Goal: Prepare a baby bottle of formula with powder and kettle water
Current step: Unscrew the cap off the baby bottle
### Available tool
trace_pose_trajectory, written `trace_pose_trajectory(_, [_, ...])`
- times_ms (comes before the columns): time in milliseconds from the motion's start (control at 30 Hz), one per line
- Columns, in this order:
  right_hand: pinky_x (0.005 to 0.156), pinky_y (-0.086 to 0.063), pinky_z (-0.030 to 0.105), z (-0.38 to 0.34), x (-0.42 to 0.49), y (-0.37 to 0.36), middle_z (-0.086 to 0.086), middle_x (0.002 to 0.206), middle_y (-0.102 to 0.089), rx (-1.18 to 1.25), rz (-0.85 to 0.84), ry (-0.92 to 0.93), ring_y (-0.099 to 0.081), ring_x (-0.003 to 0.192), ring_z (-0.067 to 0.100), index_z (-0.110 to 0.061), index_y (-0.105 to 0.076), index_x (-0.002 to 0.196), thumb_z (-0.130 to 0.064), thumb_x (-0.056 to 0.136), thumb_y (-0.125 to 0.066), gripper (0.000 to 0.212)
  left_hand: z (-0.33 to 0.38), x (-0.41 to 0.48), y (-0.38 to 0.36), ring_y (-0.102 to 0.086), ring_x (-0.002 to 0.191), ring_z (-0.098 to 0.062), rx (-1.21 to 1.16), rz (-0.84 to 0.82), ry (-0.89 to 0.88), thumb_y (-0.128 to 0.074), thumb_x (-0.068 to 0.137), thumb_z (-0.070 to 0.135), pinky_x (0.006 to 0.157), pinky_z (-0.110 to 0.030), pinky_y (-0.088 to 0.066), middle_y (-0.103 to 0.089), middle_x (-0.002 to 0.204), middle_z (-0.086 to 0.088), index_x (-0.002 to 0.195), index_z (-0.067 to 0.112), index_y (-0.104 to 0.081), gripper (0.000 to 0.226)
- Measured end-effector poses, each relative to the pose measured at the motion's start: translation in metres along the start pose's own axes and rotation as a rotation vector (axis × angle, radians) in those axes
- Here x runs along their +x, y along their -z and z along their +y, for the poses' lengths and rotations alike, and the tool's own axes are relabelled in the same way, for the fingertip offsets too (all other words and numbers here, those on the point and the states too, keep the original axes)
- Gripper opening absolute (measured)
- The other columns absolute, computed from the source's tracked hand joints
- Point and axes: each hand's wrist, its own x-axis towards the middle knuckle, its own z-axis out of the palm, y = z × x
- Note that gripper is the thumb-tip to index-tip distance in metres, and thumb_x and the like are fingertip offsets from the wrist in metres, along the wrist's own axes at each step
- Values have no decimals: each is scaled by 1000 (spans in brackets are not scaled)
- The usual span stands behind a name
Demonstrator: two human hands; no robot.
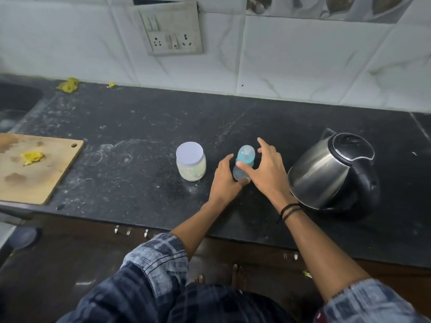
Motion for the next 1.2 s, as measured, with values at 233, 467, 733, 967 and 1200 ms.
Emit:
trace_pose_trajectory(233, [92,-52,41,4,15,-7,4,140,-50,-34,-53,87,-48,129,22,-23,-32,156,-49,87,-77,87,11,9,-12,-49,132,-15,-56,39,-27,-80,81,25,110,-42,-45,-47,148,1,145,21,-40,76])
trace_pose_trajectory(467, [99,-49,40,5,24,-11,5,137,-56,-36,-90,80,-52,127,23,-23,-41,149,-38,86,-80,75,6,19,-16,-53,110,-3,-53,28,-39,-73,87,17,90,-14,-43,-59,136,0,140,14,-46,60])
trace_pose_trajectory(733, [89,-51,37,3,27,-12,3,122,-61,-94,-91,79,-57,115,22,-21,-51,133,-34,83,-83,61,-16,23,-19,-41,131,-13,72,-21,-72,-60,92,37,105,-38,-43,-48,145,7,144,28,-36,59])
trace_pose_trajectory(967, [90,-52,36,0,29,-13,1,121,-63,-96,-81,58,-58,113,21,-21,-52,128,-32,80,-85,59,-20,28,-18,-46,129,-16,196,-3,-160,-57,94,33,103,-37,-43,-49,146,4,148,23,-34,59])
trace_pose_trajectory(1200, [90,-53,36,2,29,-13,1,120,-63,-81,-70,80,-59,110,19,-21,-54,129,-32,79,-85,59,-26,32,-17,-45,127,-16,258,-6,-183,-57,93,39,98,-37,-45,-51,144,4,148,23,-33,62])
